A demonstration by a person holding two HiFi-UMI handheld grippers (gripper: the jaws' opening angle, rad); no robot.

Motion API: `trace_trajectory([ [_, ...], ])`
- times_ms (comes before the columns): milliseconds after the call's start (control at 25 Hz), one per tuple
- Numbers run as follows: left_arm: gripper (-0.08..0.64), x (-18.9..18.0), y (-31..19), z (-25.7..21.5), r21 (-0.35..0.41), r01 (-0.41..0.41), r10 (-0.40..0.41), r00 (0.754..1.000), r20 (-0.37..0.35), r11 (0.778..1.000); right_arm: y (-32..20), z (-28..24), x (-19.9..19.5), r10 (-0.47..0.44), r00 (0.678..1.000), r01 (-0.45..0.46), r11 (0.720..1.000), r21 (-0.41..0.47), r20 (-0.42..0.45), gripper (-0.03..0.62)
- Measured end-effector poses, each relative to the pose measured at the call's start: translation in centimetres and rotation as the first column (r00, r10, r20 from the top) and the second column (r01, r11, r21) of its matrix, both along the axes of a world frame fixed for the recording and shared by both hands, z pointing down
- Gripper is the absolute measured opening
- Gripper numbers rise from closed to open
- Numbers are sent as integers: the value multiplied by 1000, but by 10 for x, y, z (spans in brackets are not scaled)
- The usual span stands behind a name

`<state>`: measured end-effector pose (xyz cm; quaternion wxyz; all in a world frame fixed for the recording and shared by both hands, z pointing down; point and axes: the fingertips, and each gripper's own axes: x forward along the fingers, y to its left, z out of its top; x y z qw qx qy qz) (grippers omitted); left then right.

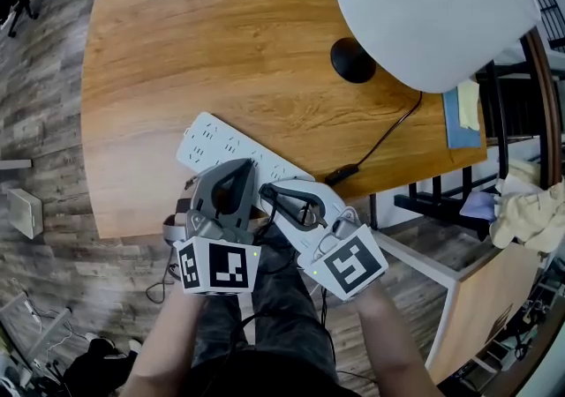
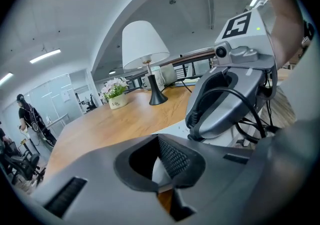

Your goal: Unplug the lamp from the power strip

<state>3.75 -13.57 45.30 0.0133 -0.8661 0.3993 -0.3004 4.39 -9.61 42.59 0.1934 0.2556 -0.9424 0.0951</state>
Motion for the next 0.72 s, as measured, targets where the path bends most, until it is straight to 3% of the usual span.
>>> trace_trajectory([
  [280, -6, 0, 0, 0, -2, -1, 1, 1000, -4, 1000, 1, -2, 3, -6, 999, 8, 999, -41, 44, 67],
  [400, -6, 0, 0, 0, -3, -2, 2, 1000, -6, 1000, -2, -19, 1, 24, 993, -22, 1000, -22, 116, 67],
  [600, -6, -1, -1, 1, -30, 3, -3, 1000, -17, 1000, -2, -28, -4, 31, 992, -28, 999, -21, 122, 67],
  [720, -5, -2, -2, 0, -39, -1, -1, 999, -42, 999, -4, -23, 5, 56, 996, -54, 998, -19, 74, 67],
])
